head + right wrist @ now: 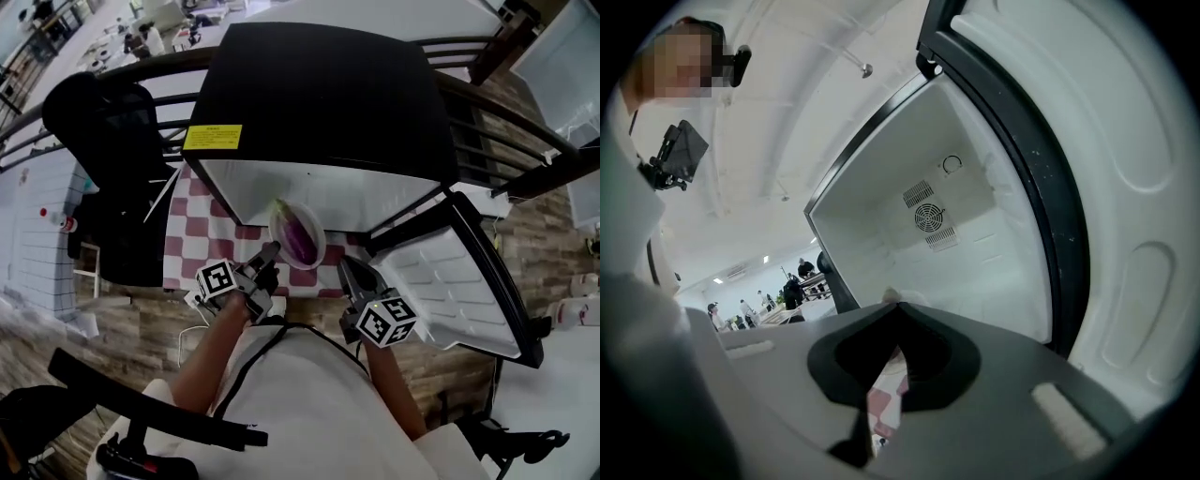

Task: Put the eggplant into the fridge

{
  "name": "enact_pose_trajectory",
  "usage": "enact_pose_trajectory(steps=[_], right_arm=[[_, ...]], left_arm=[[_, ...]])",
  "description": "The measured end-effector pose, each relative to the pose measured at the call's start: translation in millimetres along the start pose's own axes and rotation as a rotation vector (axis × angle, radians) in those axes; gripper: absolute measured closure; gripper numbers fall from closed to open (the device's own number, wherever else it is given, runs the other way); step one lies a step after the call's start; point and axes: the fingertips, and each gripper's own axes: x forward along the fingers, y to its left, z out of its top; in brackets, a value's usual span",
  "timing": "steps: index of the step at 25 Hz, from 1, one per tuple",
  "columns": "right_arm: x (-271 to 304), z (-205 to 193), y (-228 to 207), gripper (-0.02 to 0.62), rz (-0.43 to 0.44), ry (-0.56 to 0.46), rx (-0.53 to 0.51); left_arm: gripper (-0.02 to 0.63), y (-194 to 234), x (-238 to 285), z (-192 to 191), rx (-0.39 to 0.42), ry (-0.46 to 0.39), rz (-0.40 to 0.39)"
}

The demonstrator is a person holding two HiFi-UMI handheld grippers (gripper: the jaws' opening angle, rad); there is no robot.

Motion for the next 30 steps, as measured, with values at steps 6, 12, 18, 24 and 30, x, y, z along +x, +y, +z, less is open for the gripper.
enact_pose_trajectory(steps=[6,12,18,24,30], right_arm=[[9,-2,-12,0.589,-0.063,-0.01,0.025],[5,-2,-20,0.589,-0.133,-0.028,0.051],[8,-7,-23,0.589,-0.171,-0.026,0.064],[15,-13,-22,0.589,-0.186,-0.015,0.083],[26,-17,-19,0.589,-0.174,0.009,0.073]], left_arm=[[0.574,12,35,10,0.003,0.081,-0.028],[0.574,17,74,24,-0.036,0.08,-0.089],[0.572,31,99,50,-0.008,0.022,-0.092],[0.574,55,109,67,0.013,-0.026,-0.065],[0.572,83,107,79,0.032,-0.058,-0.008]])
